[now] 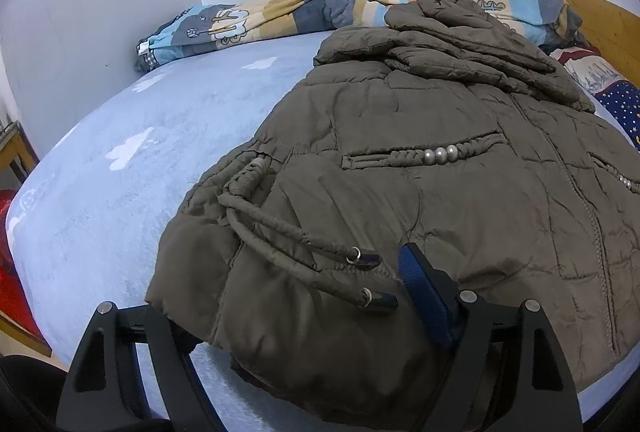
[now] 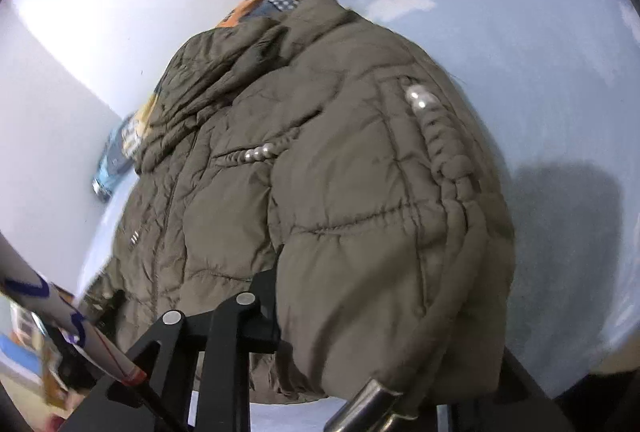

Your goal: Fold large clothes

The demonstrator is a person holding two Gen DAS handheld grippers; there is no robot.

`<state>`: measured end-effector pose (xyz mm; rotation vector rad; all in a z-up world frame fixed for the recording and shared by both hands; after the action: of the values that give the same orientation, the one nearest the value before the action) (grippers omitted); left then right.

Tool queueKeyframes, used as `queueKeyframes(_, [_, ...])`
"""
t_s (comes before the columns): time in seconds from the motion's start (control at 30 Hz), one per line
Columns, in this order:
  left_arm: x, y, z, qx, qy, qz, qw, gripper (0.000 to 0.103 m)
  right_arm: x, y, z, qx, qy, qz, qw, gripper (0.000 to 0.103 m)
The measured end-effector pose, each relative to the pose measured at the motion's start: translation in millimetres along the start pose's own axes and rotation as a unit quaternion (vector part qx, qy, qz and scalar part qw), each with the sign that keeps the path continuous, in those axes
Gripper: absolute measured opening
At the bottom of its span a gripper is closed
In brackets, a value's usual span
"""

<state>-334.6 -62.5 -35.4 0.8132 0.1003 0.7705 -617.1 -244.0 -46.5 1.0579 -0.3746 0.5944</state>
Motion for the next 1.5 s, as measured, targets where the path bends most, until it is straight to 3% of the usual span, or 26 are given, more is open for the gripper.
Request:
queueKeyframes(0.37, [-1.7,-0.3,-1.0,0.001,-0.011,0.012,0.9999,0.081,-9.3,-7.0,-0.3,0.011,-0.022,0.005,1.0,0.034])
queueKeyframes(1.5, [-3.2,-0.6,-0.6,0.002,-0.019,0.02,0.9996,0.081,-8.4,-6.5,-1.5,0.009,-0.01,-0.006,1.0,0.036])
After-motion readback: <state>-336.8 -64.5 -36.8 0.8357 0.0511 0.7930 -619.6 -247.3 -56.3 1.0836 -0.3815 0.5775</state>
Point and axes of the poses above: each gripper's, at about its wrist camera, not at the fingertips, and y roughly against the way its jaws point, x to its left, z to its top, the point moved 9 cm from there along -y, roughly the way its jaws point, and after that the axes turned 8 degrees about -y, right-handed, at the moved point
